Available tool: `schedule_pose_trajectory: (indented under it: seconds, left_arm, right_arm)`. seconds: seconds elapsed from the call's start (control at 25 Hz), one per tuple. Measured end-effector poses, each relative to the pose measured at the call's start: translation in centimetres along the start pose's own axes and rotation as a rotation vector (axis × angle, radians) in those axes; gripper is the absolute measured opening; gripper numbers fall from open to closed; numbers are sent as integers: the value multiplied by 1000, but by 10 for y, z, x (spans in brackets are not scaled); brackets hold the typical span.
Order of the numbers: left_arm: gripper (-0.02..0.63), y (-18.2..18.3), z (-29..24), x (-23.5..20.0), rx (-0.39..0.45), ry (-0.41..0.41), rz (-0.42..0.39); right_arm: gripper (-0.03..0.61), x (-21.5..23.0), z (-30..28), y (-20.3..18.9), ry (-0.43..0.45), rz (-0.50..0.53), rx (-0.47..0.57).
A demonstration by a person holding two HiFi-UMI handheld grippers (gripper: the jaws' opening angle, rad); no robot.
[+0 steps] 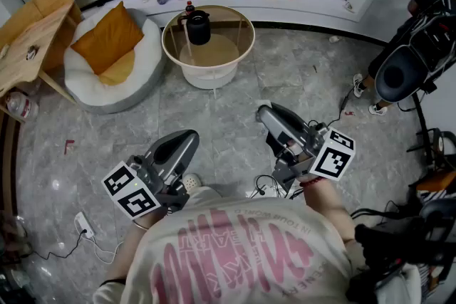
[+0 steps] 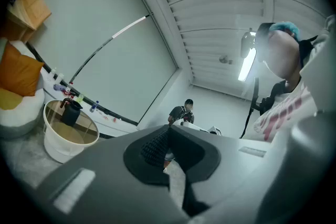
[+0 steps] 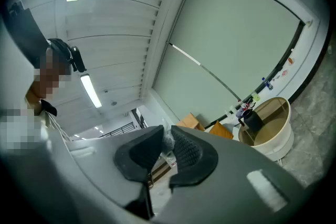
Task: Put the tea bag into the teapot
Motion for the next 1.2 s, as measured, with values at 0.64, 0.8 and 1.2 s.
schedule_pose_trajectory:
  seconds: [0.64, 0.8, 1.2]
  left_arm:
    - [11, 2, 1, -5, 4, 12, -32]
    - [11, 15, 0, -21, 19, 49, -33]
    - [11, 54, -44, -93, 14, 14, -8]
  right_arm:
    - [48, 6, 2, -1, 1, 10, 25]
    - [48, 19, -3, 3, -8, -39, 34]
    - [48, 68, -45, 20, -75, -53, 33]
Point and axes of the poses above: the fingertips, and each gripper's own axes: z backward along the fingers, x to its right, y out of its top, the point moved 9 cm from there along z, backward along the fingers, and after that the axes turned 6 degrees about y, right-handed, at the moved point
